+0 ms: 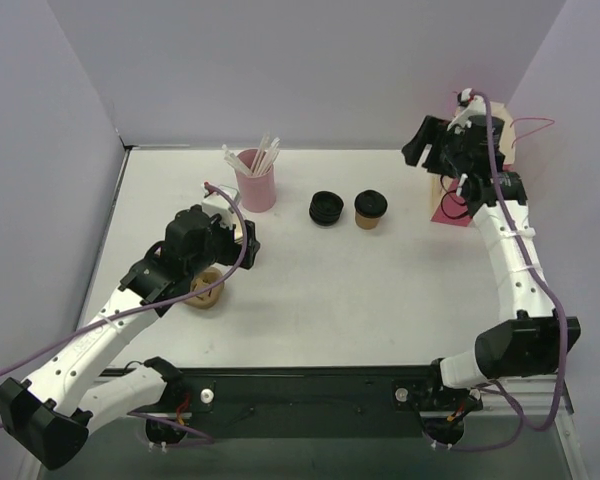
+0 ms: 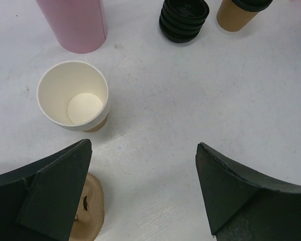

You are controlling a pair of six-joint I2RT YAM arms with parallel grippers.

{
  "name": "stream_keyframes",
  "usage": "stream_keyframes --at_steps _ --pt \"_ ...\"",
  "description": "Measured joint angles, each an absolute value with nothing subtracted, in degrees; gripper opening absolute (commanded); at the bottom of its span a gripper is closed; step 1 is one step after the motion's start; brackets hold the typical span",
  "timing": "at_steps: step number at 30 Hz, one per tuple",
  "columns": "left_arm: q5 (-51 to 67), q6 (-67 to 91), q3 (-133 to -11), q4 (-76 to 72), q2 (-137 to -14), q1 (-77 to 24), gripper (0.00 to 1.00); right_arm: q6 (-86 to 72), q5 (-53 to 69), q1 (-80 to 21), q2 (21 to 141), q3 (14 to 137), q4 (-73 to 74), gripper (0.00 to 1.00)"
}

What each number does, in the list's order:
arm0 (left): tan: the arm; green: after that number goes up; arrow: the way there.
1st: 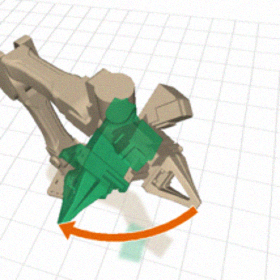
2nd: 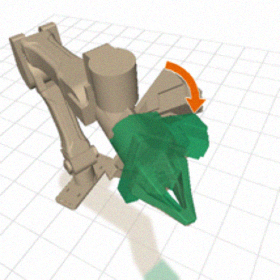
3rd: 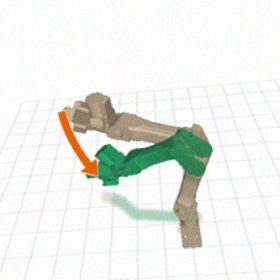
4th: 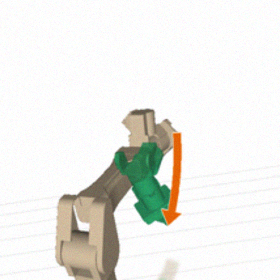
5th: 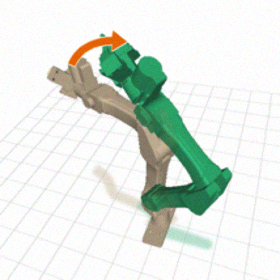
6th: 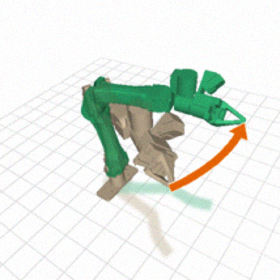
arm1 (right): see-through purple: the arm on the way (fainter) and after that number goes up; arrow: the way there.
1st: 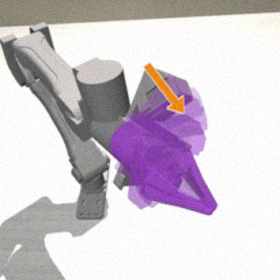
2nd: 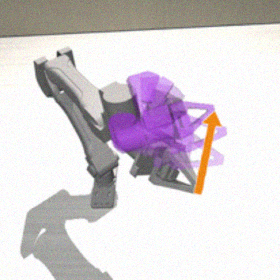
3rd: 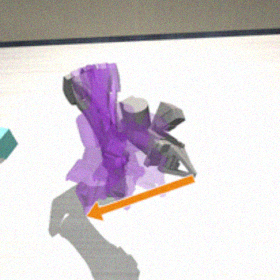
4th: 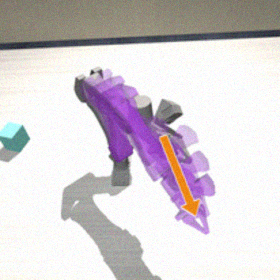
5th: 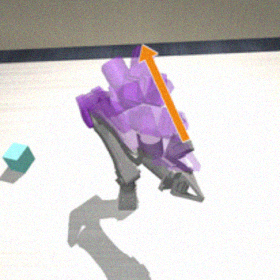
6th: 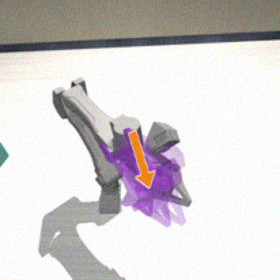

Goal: Pack the takeout coffee

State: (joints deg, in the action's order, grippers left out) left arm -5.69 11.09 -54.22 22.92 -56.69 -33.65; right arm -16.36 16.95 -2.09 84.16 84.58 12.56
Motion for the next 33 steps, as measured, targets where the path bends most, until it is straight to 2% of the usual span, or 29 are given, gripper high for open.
stream_keyframes --at_steps 5,11,21,24,28,33 --pt "-5.5 11.09 -53.84 22.92 -56.07 -33.65 0.95 -9.5 6.79 -1.63 80.47 94.8 14.79 0.66" --pt "-4.62 11.09 -53.8 22.63 -54.68 -33.65 0.95 -5.06 0.32 2.52 87.07 104.53 17.82 0.63" --pt "-3.33 11.11 -53.71 22.04 -54.35 -33.65 0.95 -4.01 3.11 7.99 100.31 108.01 25.17 0.57" --pt "-3.14 11.11 -53.69 22.02 -54.28 -33.65 0.95 -3.51 3.92 8.36 101.91 108.29 25.76 0.52" --pt "-2.76 11.11 -53.69 22.0 -54.26 -33.65 0.95 -2.59 4.34 8.58 104.25 110.69 26.09 0.42" --pt "-2.66 11.11 -53.69 21.96 -54.24 -33.65 0.95 -1.61 4.34 8.6 106.83 113.12 26.09 0.39"
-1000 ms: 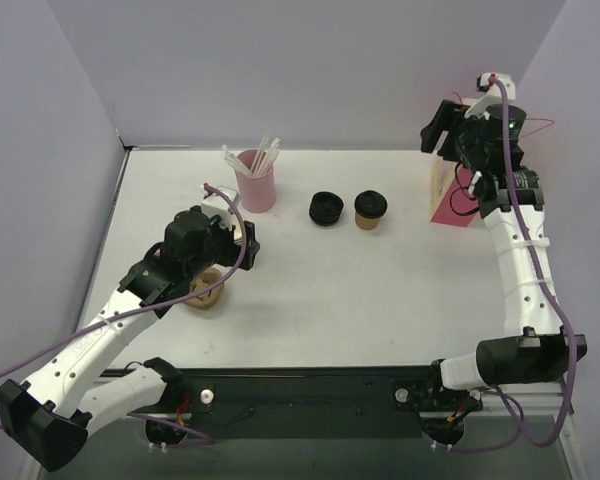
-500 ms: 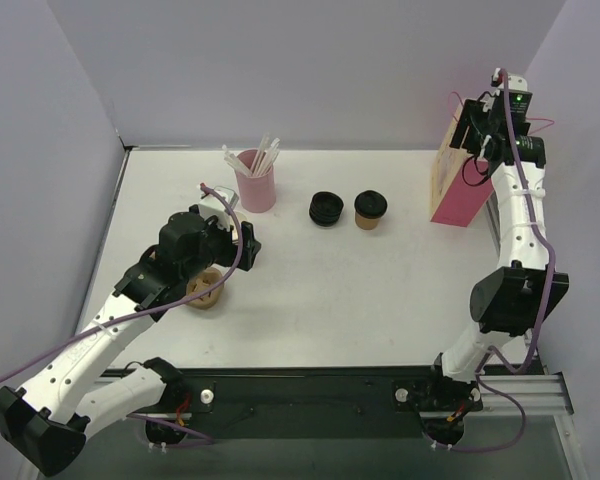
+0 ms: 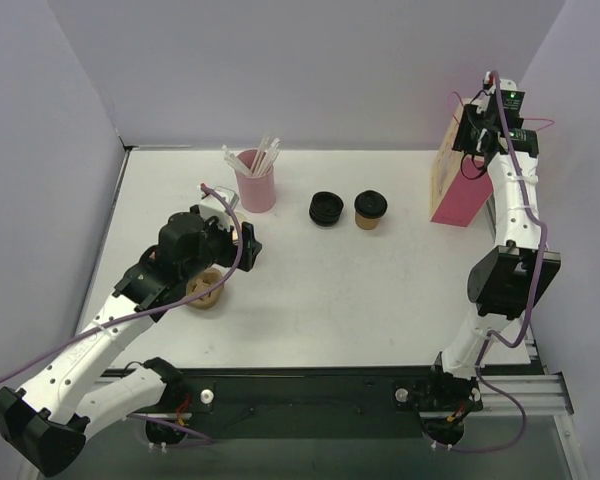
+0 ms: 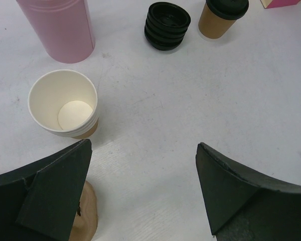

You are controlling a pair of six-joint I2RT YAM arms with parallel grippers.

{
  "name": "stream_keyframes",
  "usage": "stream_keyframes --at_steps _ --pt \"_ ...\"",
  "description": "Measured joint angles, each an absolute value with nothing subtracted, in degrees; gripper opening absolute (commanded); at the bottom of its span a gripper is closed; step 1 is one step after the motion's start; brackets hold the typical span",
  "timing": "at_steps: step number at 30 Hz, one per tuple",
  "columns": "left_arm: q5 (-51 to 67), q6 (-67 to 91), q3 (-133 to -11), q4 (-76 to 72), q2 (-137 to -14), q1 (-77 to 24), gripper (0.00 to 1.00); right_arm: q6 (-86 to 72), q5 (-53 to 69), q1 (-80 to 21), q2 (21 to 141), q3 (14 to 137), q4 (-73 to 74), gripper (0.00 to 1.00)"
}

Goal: Pack the takeout coffee

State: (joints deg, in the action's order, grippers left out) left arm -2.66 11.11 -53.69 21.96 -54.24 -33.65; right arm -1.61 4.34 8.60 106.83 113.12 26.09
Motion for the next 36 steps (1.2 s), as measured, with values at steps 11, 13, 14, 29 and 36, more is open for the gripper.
stream_keyframes --at_steps 11,13,14,29,36 --pt "-2.7 11.14 -53.47 21.87 -54.15 -33.65 0.95 -0.89 4.99 9.06 109.08 114.85 27.73 0.0" --pt "-2.72 11.11 -53.45 21.85 -54.11 -33.65 0.95 -1.04 4.93 9.08 109.08 114.91 27.79 0.0" --pt "-2.74 11.11 -53.45 21.85 -54.11 -33.65 0.95 -1.02 4.78 9.08 109.03 114.91 27.9 0.0" --pt "-3.25 11.09 -53.17 21.52 -53.34 -33.65 0.95 0.73 -10.41 1.98 84.88 102.45 33.67 0.0" --pt "-4.1 11.09 -53.06 21.17 -53.04 -33.65 0.95 -0.71 -13.15 -2.46 73.38 97.89 39.55 0.0"
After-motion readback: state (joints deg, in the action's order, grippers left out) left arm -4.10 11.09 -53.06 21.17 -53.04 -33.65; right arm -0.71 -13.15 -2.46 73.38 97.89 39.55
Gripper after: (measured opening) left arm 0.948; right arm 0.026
